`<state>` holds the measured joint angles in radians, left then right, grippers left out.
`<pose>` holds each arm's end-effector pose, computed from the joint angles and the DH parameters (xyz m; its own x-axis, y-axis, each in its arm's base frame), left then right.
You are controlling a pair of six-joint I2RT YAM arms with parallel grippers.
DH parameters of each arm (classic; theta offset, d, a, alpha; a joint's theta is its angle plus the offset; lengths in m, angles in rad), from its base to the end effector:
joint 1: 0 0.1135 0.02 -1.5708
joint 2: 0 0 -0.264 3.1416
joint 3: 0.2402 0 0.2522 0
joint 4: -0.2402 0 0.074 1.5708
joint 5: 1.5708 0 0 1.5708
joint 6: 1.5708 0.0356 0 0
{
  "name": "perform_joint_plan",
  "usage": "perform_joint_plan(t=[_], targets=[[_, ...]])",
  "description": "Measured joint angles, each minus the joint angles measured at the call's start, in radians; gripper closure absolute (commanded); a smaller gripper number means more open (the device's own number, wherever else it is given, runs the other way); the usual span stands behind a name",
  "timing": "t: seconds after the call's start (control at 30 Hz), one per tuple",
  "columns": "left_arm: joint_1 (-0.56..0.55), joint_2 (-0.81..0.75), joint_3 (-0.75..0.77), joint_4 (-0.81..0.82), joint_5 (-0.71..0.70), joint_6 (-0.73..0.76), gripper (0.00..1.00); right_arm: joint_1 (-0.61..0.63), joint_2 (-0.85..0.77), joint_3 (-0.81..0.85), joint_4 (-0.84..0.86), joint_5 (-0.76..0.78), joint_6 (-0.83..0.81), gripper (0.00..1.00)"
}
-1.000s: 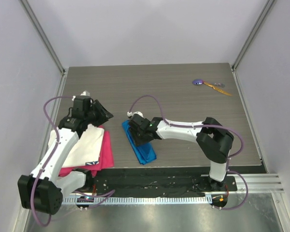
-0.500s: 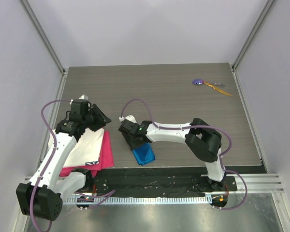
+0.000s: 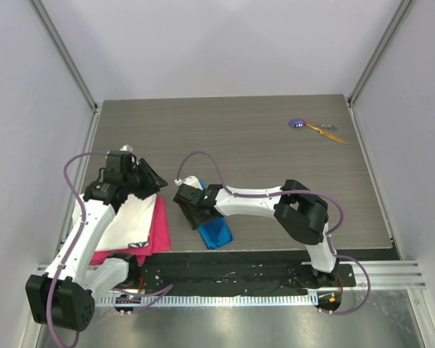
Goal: Fold the napkin into a case and place the utensils inside
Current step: Pick up the smaller rectangle-folded napkin from the center of the board.
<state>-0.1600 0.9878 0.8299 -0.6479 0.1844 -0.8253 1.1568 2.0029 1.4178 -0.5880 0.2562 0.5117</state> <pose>0.1979 -0.0385 0.2760 -0.6903 -0.6202 -0.3726 -0.3320 0.7290 -0.5986 0.1732 0.3716 0.1680 -0.7377 -0.5014 -0.4521 -0.5562 0.8310 -0.0141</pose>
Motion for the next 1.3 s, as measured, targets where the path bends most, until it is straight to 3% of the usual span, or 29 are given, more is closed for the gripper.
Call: perform_joint_plan(t=[1.3], targets=[[0.032, -0.009, -0.001, -0.002, 0.025, 0.022, 0.57, 0.006, -0.026, 0.034, -0.007, 0.002, -0.013, 0.34]])
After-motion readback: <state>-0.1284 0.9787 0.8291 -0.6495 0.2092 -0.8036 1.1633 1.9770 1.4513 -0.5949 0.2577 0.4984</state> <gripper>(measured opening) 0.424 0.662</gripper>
